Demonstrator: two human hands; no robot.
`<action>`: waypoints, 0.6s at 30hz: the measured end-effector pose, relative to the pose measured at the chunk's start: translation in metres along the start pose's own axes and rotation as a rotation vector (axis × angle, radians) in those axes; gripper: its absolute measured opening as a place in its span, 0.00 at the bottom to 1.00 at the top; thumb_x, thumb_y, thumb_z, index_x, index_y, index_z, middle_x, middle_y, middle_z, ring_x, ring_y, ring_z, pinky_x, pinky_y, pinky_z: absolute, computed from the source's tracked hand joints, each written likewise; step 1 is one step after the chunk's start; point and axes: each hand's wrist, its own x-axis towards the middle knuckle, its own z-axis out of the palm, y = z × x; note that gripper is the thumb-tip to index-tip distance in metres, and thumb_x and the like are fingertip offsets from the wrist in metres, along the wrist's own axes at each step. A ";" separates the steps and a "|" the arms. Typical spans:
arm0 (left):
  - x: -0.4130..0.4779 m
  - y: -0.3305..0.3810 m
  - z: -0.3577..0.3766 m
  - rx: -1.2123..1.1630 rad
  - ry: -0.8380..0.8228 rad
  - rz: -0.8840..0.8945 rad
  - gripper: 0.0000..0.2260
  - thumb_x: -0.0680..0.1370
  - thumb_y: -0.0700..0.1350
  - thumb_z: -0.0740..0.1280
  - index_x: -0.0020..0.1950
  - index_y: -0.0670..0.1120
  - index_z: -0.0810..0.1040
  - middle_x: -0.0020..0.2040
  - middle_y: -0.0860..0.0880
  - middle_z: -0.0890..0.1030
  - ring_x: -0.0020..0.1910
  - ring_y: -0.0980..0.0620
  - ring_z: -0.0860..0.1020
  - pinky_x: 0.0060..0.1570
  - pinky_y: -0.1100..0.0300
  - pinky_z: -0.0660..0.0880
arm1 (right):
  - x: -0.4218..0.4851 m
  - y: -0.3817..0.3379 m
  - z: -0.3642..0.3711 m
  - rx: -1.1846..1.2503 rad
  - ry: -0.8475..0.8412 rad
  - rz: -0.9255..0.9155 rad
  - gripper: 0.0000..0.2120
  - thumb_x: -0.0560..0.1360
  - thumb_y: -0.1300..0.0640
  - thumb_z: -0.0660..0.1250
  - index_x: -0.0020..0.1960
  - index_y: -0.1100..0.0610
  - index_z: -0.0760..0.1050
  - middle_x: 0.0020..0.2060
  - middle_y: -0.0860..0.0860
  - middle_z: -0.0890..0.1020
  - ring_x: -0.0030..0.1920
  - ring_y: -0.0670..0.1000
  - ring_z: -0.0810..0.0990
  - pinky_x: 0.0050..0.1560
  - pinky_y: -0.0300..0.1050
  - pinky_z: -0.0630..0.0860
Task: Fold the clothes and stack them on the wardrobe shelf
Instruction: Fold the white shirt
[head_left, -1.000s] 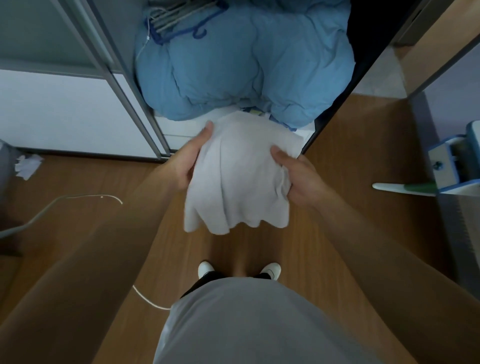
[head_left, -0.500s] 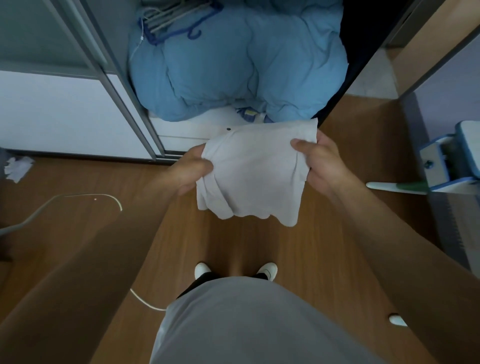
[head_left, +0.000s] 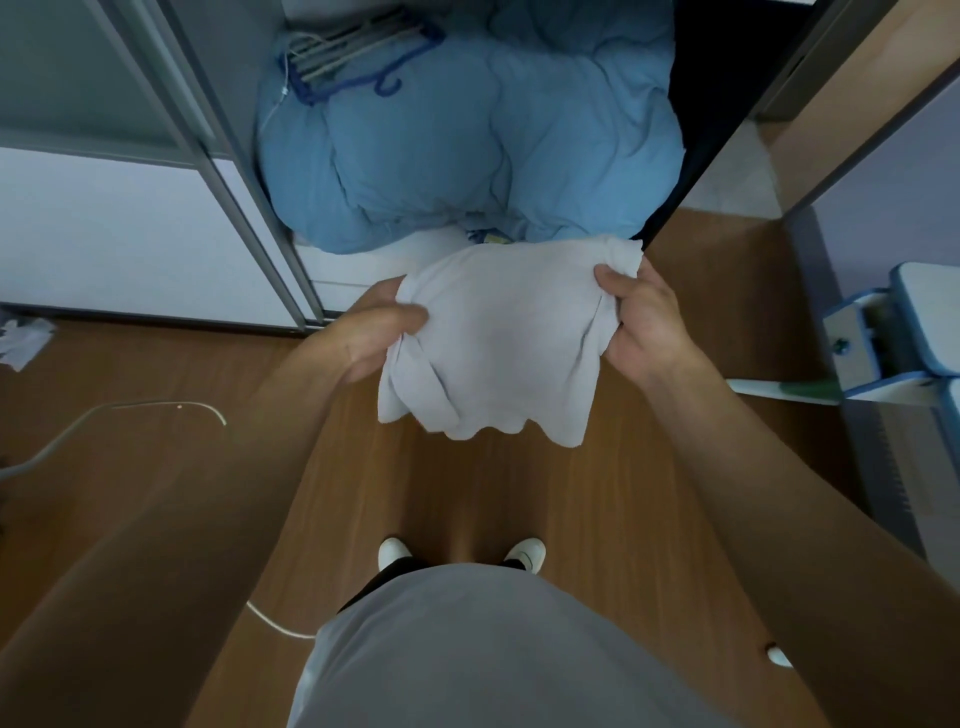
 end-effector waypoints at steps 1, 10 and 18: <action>-0.001 0.001 -0.001 -0.030 0.007 0.012 0.20 0.75 0.28 0.61 0.58 0.49 0.78 0.47 0.53 0.87 0.47 0.55 0.85 0.40 0.63 0.81 | 0.001 0.002 -0.004 0.028 0.007 0.012 0.17 0.80 0.67 0.63 0.68 0.59 0.73 0.59 0.58 0.84 0.58 0.58 0.84 0.56 0.56 0.82; 0.005 0.004 -0.002 -0.188 0.141 0.149 0.41 0.73 0.22 0.60 0.79 0.54 0.61 0.69 0.47 0.75 0.65 0.49 0.78 0.60 0.55 0.78 | -0.001 0.041 -0.023 -0.424 -0.009 0.014 0.30 0.79 0.64 0.67 0.77 0.48 0.63 0.51 0.41 0.85 0.53 0.46 0.85 0.55 0.44 0.81; 0.001 0.008 -0.033 0.432 0.197 0.274 0.31 0.75 0.28 0.62 0.67 0.62 0.72 0.67 0.55 0.75 0.65 0.54 0.72 0.51 0.76 0.69 | 0.007 0.015 -0.001 -0.675 -0.144 0.018 0.17 0.80 0.64 0.64 0.67 0.54 0.77 0.58 0.51 0.83 0.57 0.50 0.83 0.57 0.41 0.79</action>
